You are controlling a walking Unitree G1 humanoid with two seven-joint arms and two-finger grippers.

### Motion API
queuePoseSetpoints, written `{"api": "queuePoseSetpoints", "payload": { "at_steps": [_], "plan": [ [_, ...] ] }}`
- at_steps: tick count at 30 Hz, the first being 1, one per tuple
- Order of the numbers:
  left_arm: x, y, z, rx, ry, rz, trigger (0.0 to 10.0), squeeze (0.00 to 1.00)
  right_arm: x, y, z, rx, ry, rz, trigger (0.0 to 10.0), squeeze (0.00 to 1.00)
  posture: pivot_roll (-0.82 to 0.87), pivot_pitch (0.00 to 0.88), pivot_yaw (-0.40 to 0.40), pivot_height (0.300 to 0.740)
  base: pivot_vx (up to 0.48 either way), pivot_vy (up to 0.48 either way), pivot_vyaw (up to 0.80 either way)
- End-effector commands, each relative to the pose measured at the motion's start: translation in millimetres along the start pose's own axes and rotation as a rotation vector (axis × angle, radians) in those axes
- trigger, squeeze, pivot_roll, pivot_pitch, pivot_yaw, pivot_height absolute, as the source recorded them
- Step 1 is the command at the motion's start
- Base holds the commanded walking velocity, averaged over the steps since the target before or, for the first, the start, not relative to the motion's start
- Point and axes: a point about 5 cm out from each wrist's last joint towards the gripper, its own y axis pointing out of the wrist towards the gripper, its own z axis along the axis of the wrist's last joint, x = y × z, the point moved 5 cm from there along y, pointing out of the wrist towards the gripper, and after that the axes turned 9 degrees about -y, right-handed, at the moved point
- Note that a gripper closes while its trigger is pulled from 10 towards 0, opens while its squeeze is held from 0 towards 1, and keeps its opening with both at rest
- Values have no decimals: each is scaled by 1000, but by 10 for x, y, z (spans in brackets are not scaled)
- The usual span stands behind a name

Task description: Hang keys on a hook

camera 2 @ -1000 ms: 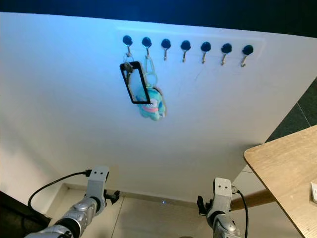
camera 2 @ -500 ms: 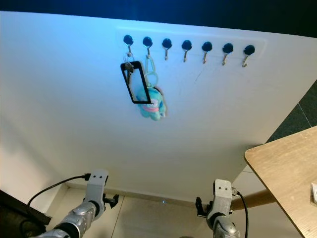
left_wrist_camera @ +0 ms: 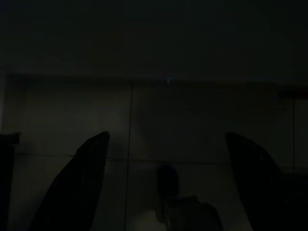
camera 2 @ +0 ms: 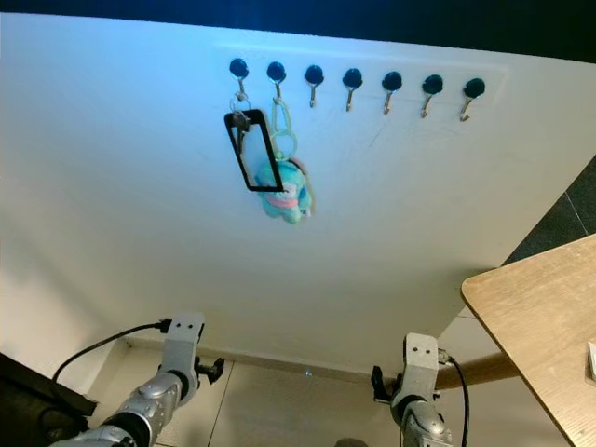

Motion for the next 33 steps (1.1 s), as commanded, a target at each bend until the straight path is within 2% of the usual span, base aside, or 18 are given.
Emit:
{"api": "queuePoseSetpoints", "payload": {
  "at_steps": [1,2,3,4,7,8,10,12,14,16,19,23,26,30,31,33],
  "plan": [
    [46,1,-16,6,-17,-10,10000,0,-42,-7,-33,-10,-6,21,10000,0,29,39,-25,740,0,0,0],
    [46,1,-16,6,-17,-10,10000,0,-42,-7,-33,-10,-6,21,10000,0,29,39,-25,740,0,0,0],
    [75,1,17,32,-84,-28,10000,0,-84,-12,-38,-3,36,44,10000,0,32,39,-30,740,0,0,0],
    [79,2,31,40,-102,-29,10000,0,-97,-13,-40,-2,48,52,10000,0,32,39,-30,740,0,0,0],
    [96,2,60,58,-117,-40,10000,0,-106,-13,-40,-3,43,60,10000,0,35,33,-32,740,0,0,0],
    [67,-1,85,83,-133,-10,10000,0,-104,-12,-48,-10,42,60,10000,0,36,32,-35,740,0,0,0],
    [36,-4,41,63,-156,2,10000,0,-97,-13,-58,-15,47,54,10000,0,36,26,-36,740,0,0,0],
    [68,-15,58,91,-167,-31,10000,0,-85,-6,-43,-13,63,43,10000,0,37,27,-36,740,0,0,0],
    [63,-14,7,62,-118,-22,10000,0,-50,1,-38,-20,45,15,10000,0,39,28,-35,740,0,0,0],
    [56,-16,-30,44,-83,-18,10000,0,-12,7,-36,-28,76,-16,10000,0,39,26,-38,740,0,0,0],
    [47,-14,-35,31,-95,-20,10000,0,-76,16,-19,-25,96,37,10000,0,35,45,-35,740,0,0,0],
    [84,-13,-100,-14,-1,-43,10000,0,-77,6,-50,-33,99,36,10000,0,38,44,-34,740,0,0,0],
    [99,-9,-66,3,-28,-48,10000,0,-76,-5,-74,-33,147,37,10000,0,40,44,-35,740,0,0,0],
    [77,-11,-58,9,-29,-35,10000,0,-48,-13,-93,-38,123,16,10000,0,35,34,-35,740,0,0,0],
    [49,-11,-60,6,-41,-21,10000,0,-21,-17,-103,-40,133,-3,10000,0,32,62,-32,740,0,0,0],
    [-4,-17,-102,-18,-41,5,10000,0,17,-27,-132,-52,140,-21,10000,0,27,54,-31,740,0,0,0]
  ]
}}
